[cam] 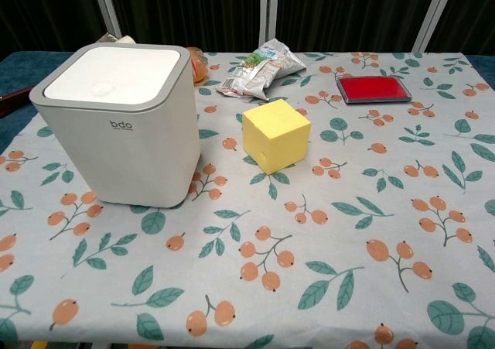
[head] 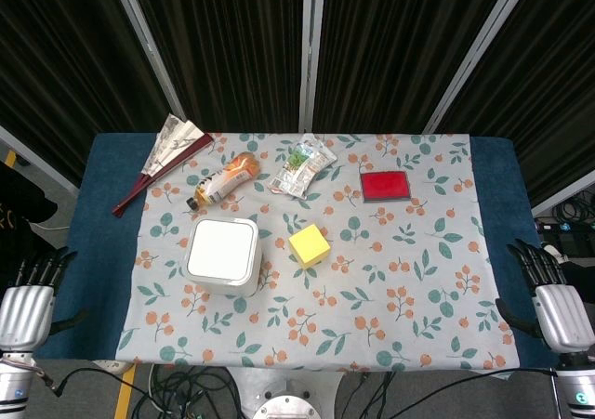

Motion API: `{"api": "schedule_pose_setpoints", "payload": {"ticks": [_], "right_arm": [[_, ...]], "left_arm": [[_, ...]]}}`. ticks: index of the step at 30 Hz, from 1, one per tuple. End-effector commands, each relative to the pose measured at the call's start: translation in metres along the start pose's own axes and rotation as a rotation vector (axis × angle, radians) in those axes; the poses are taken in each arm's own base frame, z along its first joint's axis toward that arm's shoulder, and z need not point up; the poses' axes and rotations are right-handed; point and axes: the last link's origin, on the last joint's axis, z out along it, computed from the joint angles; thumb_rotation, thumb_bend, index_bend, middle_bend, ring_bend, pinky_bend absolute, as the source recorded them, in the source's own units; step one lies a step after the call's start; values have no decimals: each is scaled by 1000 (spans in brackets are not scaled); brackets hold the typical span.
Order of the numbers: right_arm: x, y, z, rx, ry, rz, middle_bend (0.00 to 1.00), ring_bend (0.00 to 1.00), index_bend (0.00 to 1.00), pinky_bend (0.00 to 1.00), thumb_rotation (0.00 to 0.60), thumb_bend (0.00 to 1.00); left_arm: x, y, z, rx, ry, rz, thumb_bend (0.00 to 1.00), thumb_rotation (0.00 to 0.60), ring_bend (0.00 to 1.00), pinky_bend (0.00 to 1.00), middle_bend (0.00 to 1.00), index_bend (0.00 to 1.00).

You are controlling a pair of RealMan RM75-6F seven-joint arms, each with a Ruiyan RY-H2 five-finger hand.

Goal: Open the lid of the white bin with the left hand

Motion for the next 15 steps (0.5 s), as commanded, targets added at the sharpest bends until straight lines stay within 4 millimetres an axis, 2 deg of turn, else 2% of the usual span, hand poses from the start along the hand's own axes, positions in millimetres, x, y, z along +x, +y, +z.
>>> {"api": "schedule_pose_setpoints", "payload": {"ticks": [1,8,11,15], "right_arm": [[0,0,1,-1,-3,-1,0,0,0,0,600,254],[-5,0,1,-6,-29,-5,0,0,0,0,600,254],[-9,1,3,-16,-52,-15,0,0,0,0,600,254],[-13,0,6,-24,-85,-23,0,0,0,0,600,254]], "left_arm": [[-1,0,1,-1,-2,-1,28,600,108,18,95,134],[5,5,6,-56,24,-26,27,600,107,18,95,134],[15,17,16,-164,63,-57,27,600,108,18,95,134],[27,46,34,-407,98,-109,27,600,108,18,95,140]]}}
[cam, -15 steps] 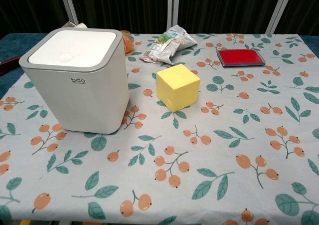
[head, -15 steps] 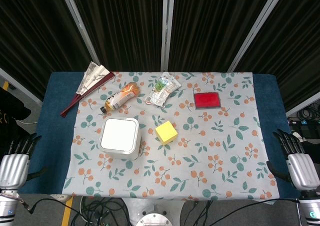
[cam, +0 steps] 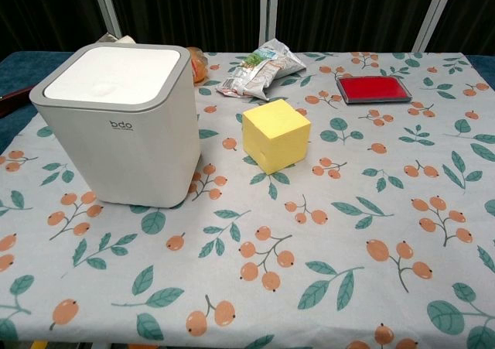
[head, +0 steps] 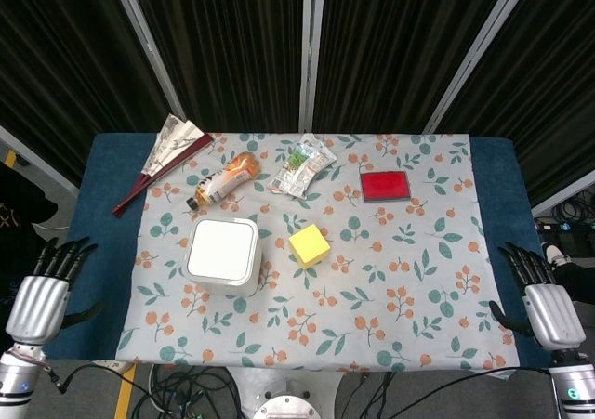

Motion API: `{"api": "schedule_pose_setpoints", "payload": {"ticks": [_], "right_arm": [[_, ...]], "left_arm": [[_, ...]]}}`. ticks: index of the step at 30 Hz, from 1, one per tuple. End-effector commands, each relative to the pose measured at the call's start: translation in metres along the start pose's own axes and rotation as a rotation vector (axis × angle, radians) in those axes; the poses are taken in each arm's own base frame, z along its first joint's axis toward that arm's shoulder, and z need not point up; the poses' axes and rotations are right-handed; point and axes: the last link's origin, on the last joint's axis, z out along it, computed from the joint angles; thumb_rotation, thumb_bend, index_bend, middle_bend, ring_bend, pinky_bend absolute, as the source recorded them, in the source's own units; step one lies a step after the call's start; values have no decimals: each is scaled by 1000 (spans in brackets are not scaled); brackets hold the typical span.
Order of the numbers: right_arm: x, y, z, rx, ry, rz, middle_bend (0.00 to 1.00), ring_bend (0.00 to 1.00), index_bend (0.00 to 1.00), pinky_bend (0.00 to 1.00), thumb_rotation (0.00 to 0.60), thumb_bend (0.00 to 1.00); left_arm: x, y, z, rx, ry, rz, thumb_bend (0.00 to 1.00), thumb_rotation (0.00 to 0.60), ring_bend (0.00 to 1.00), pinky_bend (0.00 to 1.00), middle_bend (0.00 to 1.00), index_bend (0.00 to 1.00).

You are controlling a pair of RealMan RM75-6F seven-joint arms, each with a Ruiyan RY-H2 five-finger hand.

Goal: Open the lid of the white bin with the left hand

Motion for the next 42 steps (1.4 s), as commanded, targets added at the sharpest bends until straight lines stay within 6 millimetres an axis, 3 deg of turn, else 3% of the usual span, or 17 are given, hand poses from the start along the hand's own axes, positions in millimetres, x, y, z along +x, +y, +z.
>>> {"api": "schedule_pose_setpoints", "payload": {"ticks": [1,8,13,20,24,28,34,42], "right_arm": [[-3,-1,3,-7,-20,-8,0,0,0,0,600,254],[-5,-2,5,-20,-41,-12,0,0,0,0,600,254],[-6,-1,5,-33,-44,-14,0,0,0,0,600,254],[-7,3,5,-50,-51,-13,0,0,0,0,600,254],[-8,2,7,-45,-55,-13,0,0,0,0,600,254],[-8,2,9,-41,-60,-15,0,0,0,0,600,254],[-5,2,7,-40,-46,-16,0,0,0,0,600,254],[5,7,2,-46,-1,-14,0,0,0,0,600,254]], "left_arm": [[12,28,27,-264,32,-67,27,600,107,18,95,146],[7,71,69,-541,-50,-35,27,600,107,20,123,175],[-3,88,89,-598,-108,9,27,600,108,20,134,176],[-22,96,99,-598,-188,82,27,600,161,34,175,247],[-36,98,103,-584,-230,120,27,600,233,141,241,312],[-36,101,102,-576,-231,108,26,600,302,238,315,357],[-4,92,99,-528,-26,45,27,600,282,237,295,312],[35,39,75,-277,125,21,28,600,221,174,214,225]]}}
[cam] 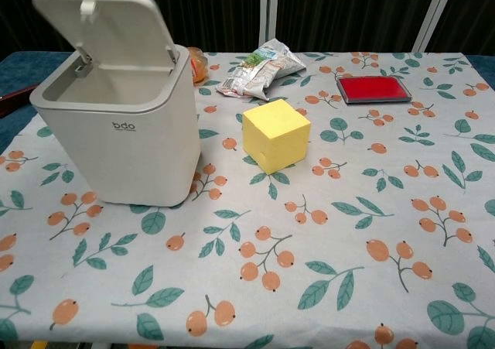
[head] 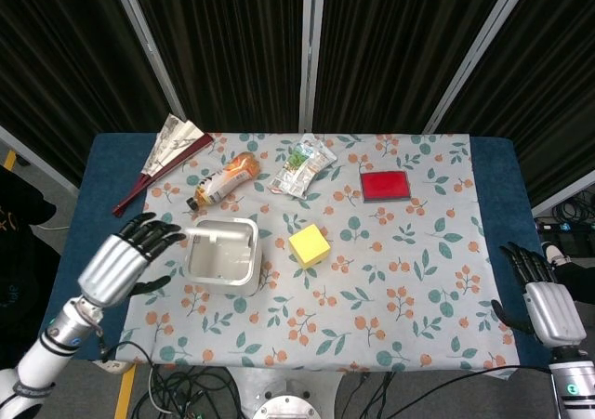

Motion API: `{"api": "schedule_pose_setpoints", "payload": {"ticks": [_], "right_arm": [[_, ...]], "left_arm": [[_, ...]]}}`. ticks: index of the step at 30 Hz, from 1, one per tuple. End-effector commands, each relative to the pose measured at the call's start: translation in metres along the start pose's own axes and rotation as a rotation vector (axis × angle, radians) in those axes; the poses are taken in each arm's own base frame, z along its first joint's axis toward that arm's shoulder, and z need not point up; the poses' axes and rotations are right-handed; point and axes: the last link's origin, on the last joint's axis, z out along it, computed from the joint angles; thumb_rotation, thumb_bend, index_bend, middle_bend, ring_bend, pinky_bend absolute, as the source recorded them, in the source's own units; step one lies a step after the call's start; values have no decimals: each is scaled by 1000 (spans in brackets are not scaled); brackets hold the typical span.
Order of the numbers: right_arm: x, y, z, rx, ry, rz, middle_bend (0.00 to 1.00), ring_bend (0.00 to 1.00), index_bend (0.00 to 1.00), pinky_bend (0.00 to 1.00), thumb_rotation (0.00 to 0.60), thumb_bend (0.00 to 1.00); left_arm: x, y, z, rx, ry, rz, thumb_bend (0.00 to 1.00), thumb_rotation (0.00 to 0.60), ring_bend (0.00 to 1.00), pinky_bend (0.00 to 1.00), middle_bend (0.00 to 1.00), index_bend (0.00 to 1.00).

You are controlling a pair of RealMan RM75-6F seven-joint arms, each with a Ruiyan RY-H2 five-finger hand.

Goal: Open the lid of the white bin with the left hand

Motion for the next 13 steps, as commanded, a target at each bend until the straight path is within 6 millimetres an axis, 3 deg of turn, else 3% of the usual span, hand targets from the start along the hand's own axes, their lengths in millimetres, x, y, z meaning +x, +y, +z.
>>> {"api": "schedule_pose_setpoints", "payload": {"ticks": [1,7,13], "right_arm": [[5,3,-1,-3,21,-2,0,0,0,0,600,254],[13,3,-4,15,51,2,0,0,0,0,600,253],[13,-6,-4,78,72,25,0,0,0,0,600,254]], "left_arm": [[19,-28,-28,178,42,16,27,600,221,169,213,224],[8,-60,-89,484,-76,24,28,600,198,123,182,214],[-14,-55,-141,683,-149,-6,28,600,188,87,173,212]]}}
